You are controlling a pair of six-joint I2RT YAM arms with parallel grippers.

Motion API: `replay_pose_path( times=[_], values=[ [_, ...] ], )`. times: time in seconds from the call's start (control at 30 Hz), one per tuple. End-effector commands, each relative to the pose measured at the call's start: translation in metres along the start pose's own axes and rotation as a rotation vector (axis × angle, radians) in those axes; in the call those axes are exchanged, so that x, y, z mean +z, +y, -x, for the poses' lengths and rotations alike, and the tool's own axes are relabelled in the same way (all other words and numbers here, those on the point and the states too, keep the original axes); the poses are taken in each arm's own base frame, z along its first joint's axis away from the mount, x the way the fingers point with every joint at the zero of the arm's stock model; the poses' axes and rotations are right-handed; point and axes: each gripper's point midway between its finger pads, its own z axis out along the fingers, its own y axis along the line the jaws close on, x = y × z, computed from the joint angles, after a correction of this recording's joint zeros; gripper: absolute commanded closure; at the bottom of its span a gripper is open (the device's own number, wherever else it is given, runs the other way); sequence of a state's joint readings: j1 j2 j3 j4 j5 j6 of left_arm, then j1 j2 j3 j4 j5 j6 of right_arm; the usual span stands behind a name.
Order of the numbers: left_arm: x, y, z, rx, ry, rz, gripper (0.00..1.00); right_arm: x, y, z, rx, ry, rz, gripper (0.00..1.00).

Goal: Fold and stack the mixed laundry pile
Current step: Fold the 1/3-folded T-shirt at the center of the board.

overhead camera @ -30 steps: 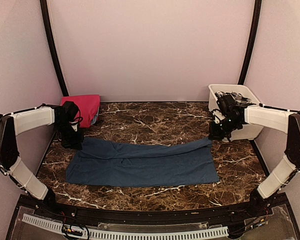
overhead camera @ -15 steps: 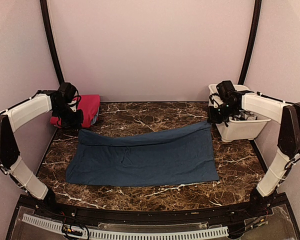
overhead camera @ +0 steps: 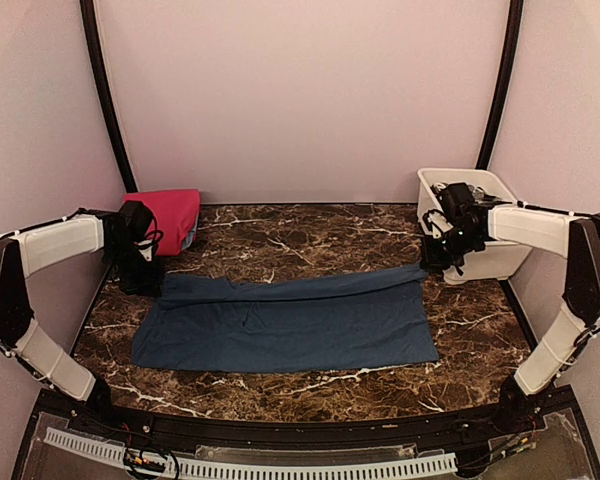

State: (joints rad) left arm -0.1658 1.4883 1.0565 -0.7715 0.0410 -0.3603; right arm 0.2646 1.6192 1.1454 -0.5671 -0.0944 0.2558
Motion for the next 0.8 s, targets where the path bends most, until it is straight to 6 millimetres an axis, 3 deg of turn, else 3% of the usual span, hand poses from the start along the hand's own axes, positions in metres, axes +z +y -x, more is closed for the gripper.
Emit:
replay_pose_path(
  times=[0.0,0.23,0.5,0.57,0.77],
  values=[
    [0.002,0.001,-0.015,0.021,0.018,-0.011,1.0,0.011,-0.009,-0.018,0.037,0.026,-0.014,1.0],
    [0.017,-0.011,-0.027,0.072,0.111,0.0,1.0,0.02,-0.016,-0.041,0.069,0.067,-0.027,1.0],
    [-0.003,-0.012,-0.034,0.077,0.167,0.059,1.0,0.014,-0.018,-0.045,0.078,0.072,-0.04,1.0],
    [-0.003,-0.005,-0.036,0.088,0.182,0.108,1.0,0.013,-0.019,-0.048,0.084,0.084,-0.045,1.0],
    [0.007,-0.009,-0.045,0.131,0.243,0.124,0.99,0.014,-0.022,-0.064,0.113,0.119,-0.054,0.97]
  ],
)
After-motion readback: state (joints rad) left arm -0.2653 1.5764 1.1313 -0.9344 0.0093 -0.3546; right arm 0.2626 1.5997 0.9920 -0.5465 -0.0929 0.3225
